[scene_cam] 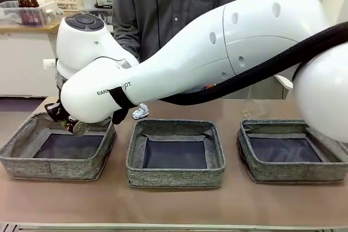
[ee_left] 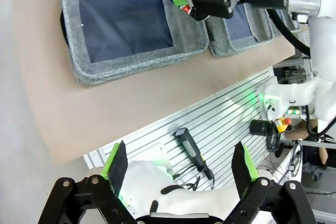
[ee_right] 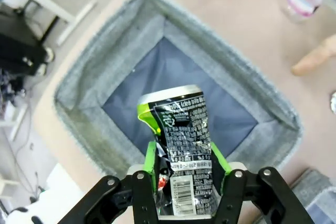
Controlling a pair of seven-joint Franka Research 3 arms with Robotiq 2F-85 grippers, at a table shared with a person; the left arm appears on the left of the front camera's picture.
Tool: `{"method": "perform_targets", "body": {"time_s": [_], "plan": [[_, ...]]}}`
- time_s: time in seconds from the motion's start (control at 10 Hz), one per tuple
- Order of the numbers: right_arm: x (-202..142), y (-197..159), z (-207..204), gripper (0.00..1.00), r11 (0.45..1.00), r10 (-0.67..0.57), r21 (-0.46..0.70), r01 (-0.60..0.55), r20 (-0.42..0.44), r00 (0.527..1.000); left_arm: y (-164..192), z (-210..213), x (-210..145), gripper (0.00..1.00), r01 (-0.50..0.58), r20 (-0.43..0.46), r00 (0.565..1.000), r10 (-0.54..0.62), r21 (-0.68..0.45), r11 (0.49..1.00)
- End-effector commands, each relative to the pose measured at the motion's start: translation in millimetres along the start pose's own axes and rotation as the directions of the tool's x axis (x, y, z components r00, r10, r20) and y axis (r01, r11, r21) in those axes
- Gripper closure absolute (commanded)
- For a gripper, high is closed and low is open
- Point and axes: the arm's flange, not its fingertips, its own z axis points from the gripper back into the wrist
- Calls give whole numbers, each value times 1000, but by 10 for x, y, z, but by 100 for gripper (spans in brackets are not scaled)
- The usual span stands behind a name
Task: Sort the waste into the appropriate baskets.
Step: Place the picked waste into the Fabric basket indicated by the person.
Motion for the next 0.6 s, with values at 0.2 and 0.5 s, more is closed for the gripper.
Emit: {"method": "perform_targets", "body": {"time_s": [0.2, 0.5], "plan": [[-124, -14, 74, 57, 1000, -4, 3, 3, 14, 1000, -4, 2, 7, 0, -10, -9, 1000, 11, 20, 1000], [-131, -36, 36, 0, 1000, -9, -19, 9, -8, 1000, -4, 2, 7, 0, -10, -9, 1000, 11, 20, 1000]]}}
